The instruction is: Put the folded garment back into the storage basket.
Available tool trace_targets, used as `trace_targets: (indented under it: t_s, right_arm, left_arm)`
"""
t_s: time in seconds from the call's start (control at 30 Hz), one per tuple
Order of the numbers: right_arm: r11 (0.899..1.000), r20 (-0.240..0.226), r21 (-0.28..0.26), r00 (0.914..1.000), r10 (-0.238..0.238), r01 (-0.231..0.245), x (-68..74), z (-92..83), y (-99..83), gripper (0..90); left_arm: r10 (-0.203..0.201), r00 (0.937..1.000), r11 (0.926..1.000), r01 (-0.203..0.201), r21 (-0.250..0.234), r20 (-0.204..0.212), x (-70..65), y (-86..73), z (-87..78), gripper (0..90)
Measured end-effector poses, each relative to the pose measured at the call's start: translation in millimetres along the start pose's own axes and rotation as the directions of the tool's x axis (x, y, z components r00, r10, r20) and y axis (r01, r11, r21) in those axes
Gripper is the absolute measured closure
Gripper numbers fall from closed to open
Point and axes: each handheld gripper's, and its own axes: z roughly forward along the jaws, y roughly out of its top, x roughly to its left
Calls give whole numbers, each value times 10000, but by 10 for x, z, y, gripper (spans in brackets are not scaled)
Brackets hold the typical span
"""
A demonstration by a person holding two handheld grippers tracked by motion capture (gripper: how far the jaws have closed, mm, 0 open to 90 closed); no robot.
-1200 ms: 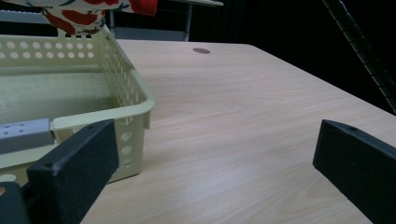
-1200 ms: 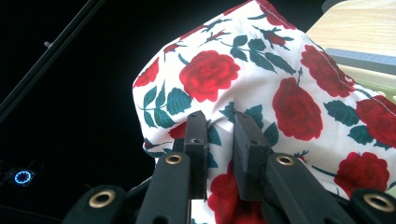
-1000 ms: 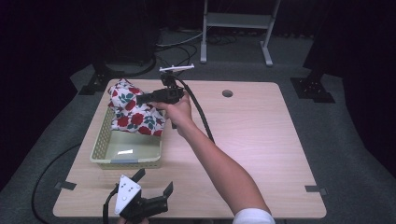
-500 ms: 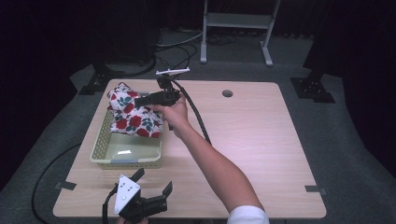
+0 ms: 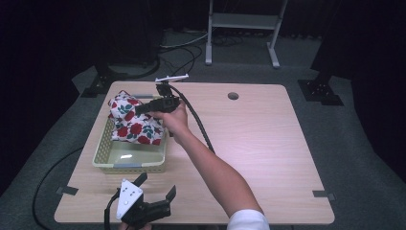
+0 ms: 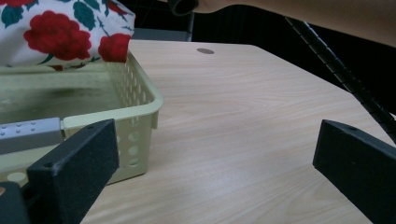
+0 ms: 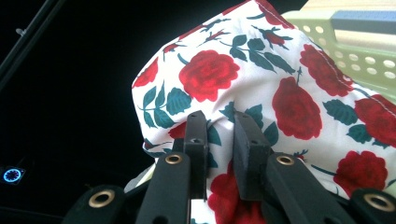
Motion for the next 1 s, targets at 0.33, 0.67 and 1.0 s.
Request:
trace_targets:
  t_s: [0.33, 0.67, 1.0]
  right_arm:
    - [9999, 166, 125, 9998, 104, -106, -82, 86, -44, 771]
    - [9998, 313, 210, 9995, -6, -1, -111, 151, -63, 770]
    - [9996, 526, 270, 9986, -45, 31, -155, 202, -85, 769]
  left_arm:
    - [-37, 10000, 10000, 37, -3, -16, 11, 3, -3, 0]
    - [-27, 10000, 10000, 27, -13, -11, 4, 3, -2, 0]
    - [-30, 10000, 10000, 30, -6, -2, 7, 3, -1, 0]
